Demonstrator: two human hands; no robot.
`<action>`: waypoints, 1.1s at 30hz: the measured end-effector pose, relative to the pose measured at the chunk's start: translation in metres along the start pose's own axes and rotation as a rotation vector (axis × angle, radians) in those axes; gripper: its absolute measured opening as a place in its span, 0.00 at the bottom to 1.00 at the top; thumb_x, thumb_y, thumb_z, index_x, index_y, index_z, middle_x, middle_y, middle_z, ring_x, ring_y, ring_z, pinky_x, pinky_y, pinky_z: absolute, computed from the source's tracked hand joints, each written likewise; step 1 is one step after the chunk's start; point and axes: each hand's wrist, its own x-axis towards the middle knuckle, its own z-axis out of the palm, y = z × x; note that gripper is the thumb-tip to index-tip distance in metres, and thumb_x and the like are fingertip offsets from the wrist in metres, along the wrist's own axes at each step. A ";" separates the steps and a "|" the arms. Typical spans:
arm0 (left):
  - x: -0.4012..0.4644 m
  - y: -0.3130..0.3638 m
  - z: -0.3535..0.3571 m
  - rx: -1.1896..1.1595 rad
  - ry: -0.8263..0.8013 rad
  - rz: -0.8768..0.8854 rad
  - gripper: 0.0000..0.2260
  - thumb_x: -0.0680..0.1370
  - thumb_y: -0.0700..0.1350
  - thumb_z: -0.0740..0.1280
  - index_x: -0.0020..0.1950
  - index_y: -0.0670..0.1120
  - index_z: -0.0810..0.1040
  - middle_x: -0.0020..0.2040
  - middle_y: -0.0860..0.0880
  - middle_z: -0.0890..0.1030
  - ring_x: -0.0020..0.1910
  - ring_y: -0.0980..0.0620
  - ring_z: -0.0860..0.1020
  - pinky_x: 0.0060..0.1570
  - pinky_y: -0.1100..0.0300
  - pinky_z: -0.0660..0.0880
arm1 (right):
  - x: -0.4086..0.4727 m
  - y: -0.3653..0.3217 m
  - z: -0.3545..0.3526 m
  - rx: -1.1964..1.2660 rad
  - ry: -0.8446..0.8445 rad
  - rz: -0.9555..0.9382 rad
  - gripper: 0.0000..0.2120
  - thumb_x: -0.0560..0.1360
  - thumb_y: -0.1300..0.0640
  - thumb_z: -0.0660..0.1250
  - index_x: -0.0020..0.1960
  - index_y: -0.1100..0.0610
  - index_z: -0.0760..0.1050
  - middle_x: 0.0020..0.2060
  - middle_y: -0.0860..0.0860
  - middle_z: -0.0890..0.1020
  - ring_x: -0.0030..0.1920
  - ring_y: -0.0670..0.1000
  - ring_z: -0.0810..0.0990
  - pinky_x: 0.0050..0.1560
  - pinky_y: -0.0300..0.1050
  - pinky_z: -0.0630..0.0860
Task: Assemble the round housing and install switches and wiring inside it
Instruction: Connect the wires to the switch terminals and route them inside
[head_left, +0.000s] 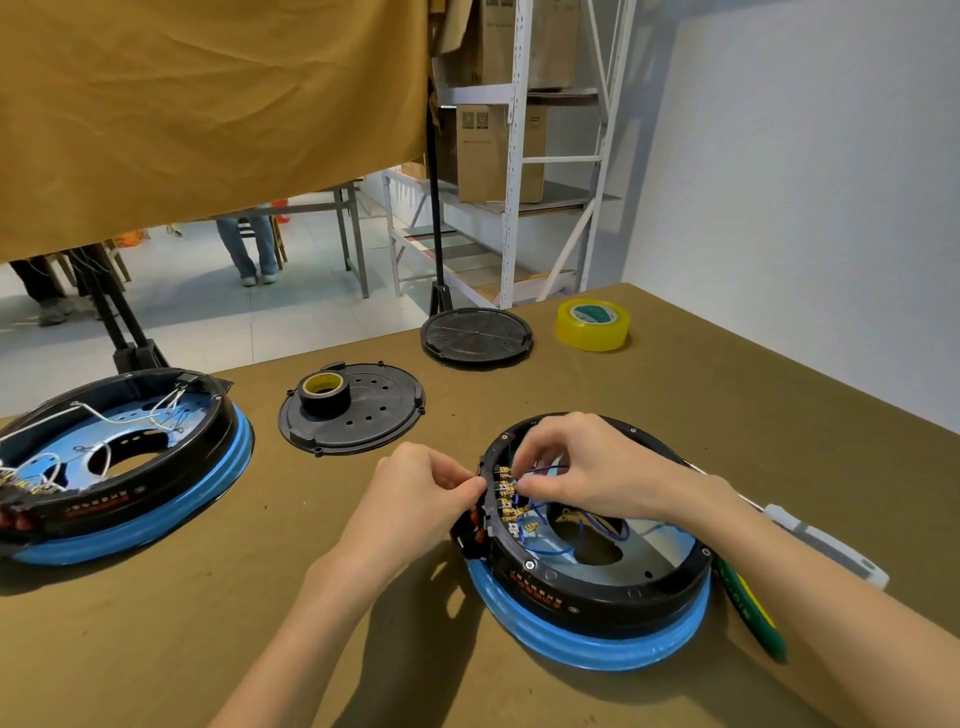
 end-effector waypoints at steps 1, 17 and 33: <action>0.000 0.001 0.001 0.017 0.008 0.000 0.07 0.80 0.51 0.72 0.52 0.52 0.88 0.40 0.58 0.85 0.40 0.64 0.83 0.37 0.69 0.78 | -0.004 0.000 0.003 -0.023 -0.001 0.003 0.05 0.76 0.49 0.75 0.52 0.46 0.84 0.47 0.42 0.82 0.48 0.41 0.81 0.49 0.37 0.78; -0.003 0.003 0.000 0.039 0.014 0.009 0.06 0.80 0.52 0.72 0.49 0.53 0.89 0.39 0.58 0.86 0.40 0.62 0.83 0.42 0.62 0.83 | -0.006 0.001 0.010 -0.050 0.018 -0.014 0.05 0.79 0.52 0.72 0.53 0.51 0.85 0.48 0.43 0.81 0.49 0.41 0.79 0.51 0.36 0.76; -0.007 0.009 0.007 0.069 0.000 -0.015 0.12 0.82 0.49 0.68 0.45 0.49 0.89 0.37 0.51 0.86 0.40 0.53 0.85 0.43 0.50 0.84 | -0.002 -0.003 0.018 -0.143 0.051 -0.032 0.05 0.79 0.52 0.72 0.53 0.50 0.86 0.48 0.41 0.78 0.49 0.42 0.78 0.52 0.41 0.77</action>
